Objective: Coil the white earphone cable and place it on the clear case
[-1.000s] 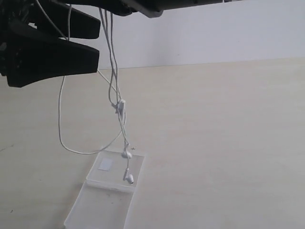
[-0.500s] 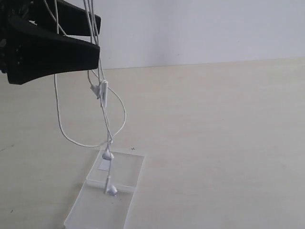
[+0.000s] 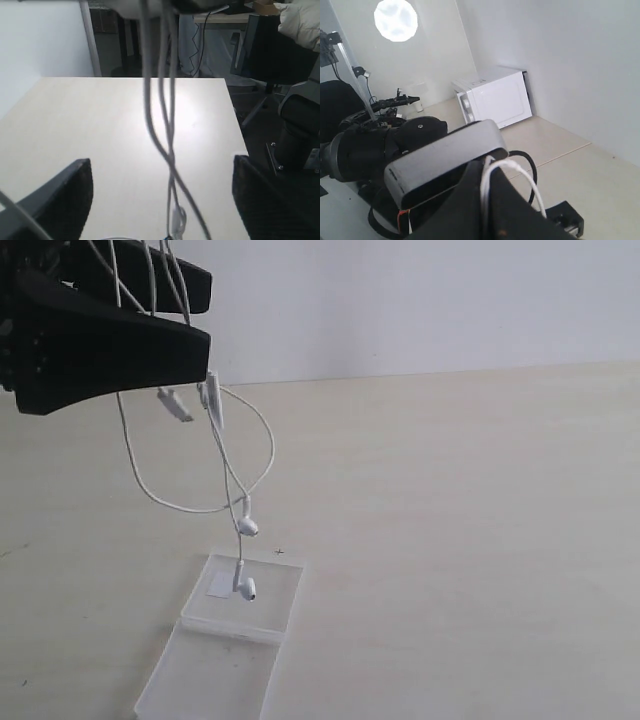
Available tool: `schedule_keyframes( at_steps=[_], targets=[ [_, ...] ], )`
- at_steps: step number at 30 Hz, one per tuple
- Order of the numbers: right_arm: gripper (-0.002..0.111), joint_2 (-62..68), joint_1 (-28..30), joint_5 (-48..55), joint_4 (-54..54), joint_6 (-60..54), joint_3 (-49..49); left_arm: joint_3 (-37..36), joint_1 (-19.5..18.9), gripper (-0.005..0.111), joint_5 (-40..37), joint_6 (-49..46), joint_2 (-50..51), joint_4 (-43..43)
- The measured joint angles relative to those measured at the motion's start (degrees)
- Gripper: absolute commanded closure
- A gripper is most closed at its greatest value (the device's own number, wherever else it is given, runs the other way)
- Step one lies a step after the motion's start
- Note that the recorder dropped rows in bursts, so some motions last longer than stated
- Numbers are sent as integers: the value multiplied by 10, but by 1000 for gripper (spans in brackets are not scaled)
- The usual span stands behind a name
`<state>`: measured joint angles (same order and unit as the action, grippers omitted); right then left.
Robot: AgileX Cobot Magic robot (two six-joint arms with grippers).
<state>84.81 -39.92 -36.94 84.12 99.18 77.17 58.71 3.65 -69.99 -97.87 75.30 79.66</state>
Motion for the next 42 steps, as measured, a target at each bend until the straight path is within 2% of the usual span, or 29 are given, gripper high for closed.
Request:
schedule_keyframes(
  at_steps=[6, 15, 17, 21, 24, 26, 38, 40, 42],
  targets=[
    [108, 0, 0, -1, -49, -31, 0, -10, 0, 33, 0, 0, 0, 17],
    [108, 0, 0, -1, -57, -37, 1, -40, 0, 34, 1, -22, 0, 65],
    [108, 0, 0, 0, -57, -37, 1, -40, 0, 40, 1, -22, 0, 68],
    [108, 0, 0, 0, -58, -38, 1, -40, 0, 64, 1, -22, 0, 68],
    [108, 0, 0, 0, -63, -40, 1, -40, 0, 76, 1, -22, 0, 68],
    [108, 0, 0, 0, -65, -42, 1, -40, 0, 80, 1, -22, 0, 68],
    [108, 0, 0, 0, -67, -46, 1, -40, 0, 81, 1, -14, 21, 69],
    [108, 0, 0, 0, -67, -46, 1, -40, 0, 88, 1, -13, 21, 69],
    [108, 0, 0, 0, -67, -46, 1, -40, 0, 101, 1, -12, 21, 69]
  ],
)
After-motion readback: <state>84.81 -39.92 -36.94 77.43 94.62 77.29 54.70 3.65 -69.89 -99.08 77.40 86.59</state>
